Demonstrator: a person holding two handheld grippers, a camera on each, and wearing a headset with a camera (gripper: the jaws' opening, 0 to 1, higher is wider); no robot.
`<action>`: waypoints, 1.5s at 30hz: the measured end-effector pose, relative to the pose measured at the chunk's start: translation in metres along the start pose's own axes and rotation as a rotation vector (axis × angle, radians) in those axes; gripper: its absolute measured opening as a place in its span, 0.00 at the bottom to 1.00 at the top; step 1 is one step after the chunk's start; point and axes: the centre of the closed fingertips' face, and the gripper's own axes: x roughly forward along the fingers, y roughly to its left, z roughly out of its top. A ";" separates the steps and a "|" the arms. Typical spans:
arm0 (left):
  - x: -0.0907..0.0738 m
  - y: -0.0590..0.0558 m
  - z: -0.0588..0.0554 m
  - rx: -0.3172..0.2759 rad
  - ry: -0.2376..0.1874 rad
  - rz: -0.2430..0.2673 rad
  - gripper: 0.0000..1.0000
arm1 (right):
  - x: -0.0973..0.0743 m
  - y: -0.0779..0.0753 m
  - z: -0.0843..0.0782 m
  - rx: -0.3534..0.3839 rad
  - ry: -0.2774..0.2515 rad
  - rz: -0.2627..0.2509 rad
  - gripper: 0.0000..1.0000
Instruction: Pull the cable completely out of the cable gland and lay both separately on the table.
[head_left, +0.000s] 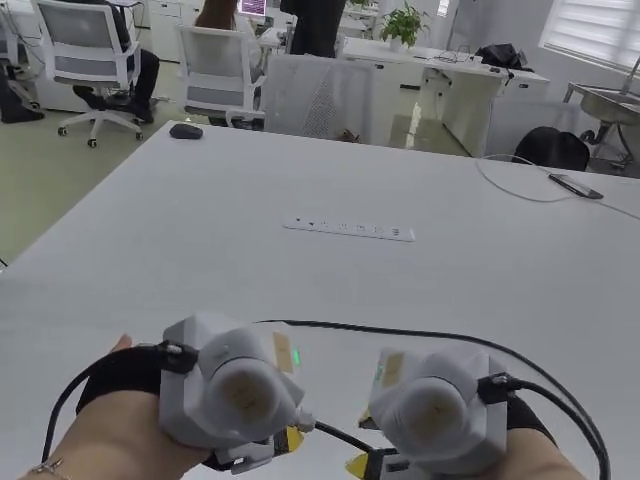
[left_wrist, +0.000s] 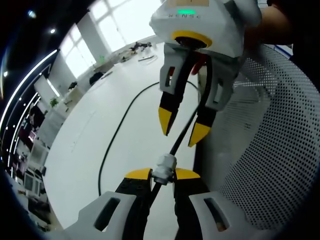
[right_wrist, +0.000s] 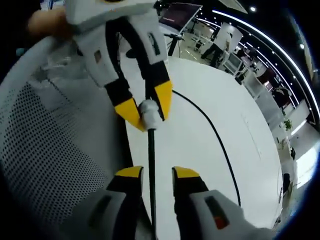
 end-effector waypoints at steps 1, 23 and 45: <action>0.000 0.000 0.000 0.001 -0.001 0.000 0.17 | -0.001 0.001 0.006 0.004 -0.033 0.005 0.22; -0.002 0.006 -0.004 -0.028 0.015 0.017 0.17 | -0.003 -0.002 -0.027 0.105 0.112 0.030 0.22; -0.002 0.013 -0.011 -0.048 0.036 0.036 0.17 | -0.122 -0.116 -0.235 0.909 0.073 -0.527 0.28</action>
